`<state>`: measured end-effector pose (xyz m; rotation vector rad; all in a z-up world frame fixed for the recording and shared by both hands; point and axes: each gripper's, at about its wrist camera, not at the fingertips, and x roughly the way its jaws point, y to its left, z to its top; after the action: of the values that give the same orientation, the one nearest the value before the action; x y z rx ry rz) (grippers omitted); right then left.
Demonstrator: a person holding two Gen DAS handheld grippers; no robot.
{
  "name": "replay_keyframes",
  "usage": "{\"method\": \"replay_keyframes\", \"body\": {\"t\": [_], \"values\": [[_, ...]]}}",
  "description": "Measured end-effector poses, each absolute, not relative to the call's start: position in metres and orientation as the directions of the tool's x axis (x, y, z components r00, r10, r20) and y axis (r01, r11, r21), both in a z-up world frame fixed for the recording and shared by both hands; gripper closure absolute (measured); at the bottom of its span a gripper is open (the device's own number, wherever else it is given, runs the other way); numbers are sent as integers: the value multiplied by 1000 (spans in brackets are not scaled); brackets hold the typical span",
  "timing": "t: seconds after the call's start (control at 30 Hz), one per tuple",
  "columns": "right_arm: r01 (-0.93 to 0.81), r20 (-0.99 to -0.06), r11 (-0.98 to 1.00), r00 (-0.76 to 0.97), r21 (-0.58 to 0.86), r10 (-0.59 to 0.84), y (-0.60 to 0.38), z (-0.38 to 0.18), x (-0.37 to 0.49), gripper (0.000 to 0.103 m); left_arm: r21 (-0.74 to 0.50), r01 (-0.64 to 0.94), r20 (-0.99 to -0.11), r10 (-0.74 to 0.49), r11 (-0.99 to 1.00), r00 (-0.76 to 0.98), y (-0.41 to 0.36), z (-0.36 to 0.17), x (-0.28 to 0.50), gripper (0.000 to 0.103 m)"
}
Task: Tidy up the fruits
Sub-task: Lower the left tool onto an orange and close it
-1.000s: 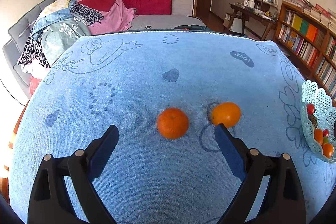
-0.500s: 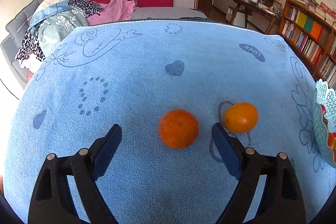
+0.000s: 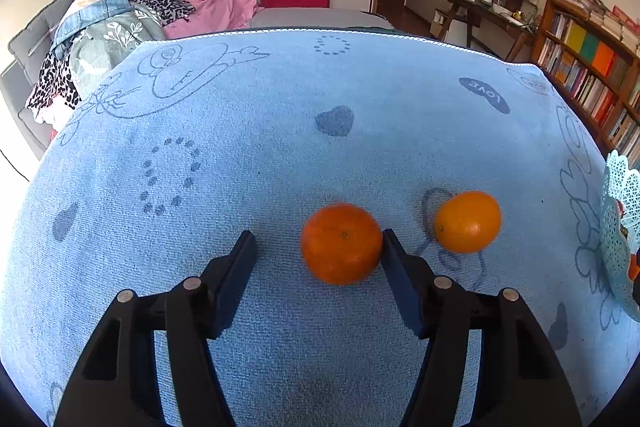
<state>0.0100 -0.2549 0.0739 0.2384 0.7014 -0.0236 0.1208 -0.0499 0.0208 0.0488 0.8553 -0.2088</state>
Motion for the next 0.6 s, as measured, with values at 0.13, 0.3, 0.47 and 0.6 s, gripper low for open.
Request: {"method": "replay_keyframes", "body": {"t": [0.13,0.3,0.47,0.6], "values": [[97,-651,973,757,211,65,-253,70,17,24,-44,242,-750,-192,969,633,-53,22,117,58],[89,-664,973,744,213,78,-250,67,27,24,-21,259,-735,-190,966,651,-56,23,111,63],[76,-676,976,732,204,84,-243,64,39,24,-45,261,-732,-210,964,649,-50,25,110,64],[75,-691,980,719,182,73,-241,58,49,24,-60,247,-723,-213,967,657,-44,30,108,64]]}}
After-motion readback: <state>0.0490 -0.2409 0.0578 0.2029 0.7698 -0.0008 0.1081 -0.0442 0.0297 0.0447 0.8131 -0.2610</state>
